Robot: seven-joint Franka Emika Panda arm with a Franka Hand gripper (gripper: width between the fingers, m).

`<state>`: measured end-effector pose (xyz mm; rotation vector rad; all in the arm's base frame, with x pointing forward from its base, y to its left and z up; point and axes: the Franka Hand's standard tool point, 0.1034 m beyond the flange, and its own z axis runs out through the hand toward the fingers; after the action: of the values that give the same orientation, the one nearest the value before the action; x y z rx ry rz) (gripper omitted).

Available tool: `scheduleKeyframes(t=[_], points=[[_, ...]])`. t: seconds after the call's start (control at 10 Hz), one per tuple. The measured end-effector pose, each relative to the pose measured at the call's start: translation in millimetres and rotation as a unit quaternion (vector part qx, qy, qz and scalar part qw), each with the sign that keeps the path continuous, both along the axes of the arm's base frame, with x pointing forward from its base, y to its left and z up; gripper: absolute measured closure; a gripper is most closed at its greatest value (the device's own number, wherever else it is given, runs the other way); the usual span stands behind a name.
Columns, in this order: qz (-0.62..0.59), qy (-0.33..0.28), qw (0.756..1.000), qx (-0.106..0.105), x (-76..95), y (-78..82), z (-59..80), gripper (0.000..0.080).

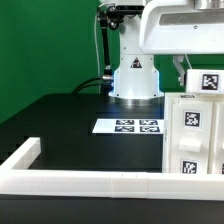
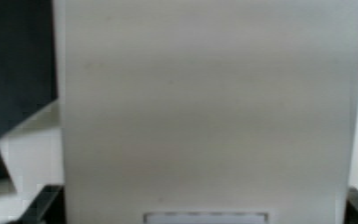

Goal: Assemble cabinet

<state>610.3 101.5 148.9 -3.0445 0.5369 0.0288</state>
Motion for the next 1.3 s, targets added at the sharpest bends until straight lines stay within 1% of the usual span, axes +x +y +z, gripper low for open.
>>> scheduleKeyframes(t=[0.1,0.2,0.4,0.6,0.8,0.9,1.0,1.1,1.2,1.3], points=[[-0.088,0.006,0.996,0.010,0.1,1.2,0.0,0.0264],[-0.146,0.010,0.989,0.012,0.2,1.4,0.0,0.0264],[-0.177,0.012,0.984,0.012,0.2,1.4,-0.1,0.0264],[-0.241,0.017,0.970,0.013,0.2,1.8,-0.1,0.0264],[-0.354,0.030,0.935,0.016,-1.2,-0.6,-0.6,0.0264],[-0.429,0.036,0.902,0.021,-0.7,-1.1,-0.6,0.0264],[-0.485,0.036,0.873,0.032,1.2,-1.2,-0.8,0.0264],[-0.506,0.034,0.861,0.035,1.8,-1.0,-0.8,0.0264],[-0.516,0.036,0.855,0.035,1.5,0.1,-1.3,0.0264],[-0.511,0.035,0.858,0.034,1.3,0.1,-2.0,0.0191]])
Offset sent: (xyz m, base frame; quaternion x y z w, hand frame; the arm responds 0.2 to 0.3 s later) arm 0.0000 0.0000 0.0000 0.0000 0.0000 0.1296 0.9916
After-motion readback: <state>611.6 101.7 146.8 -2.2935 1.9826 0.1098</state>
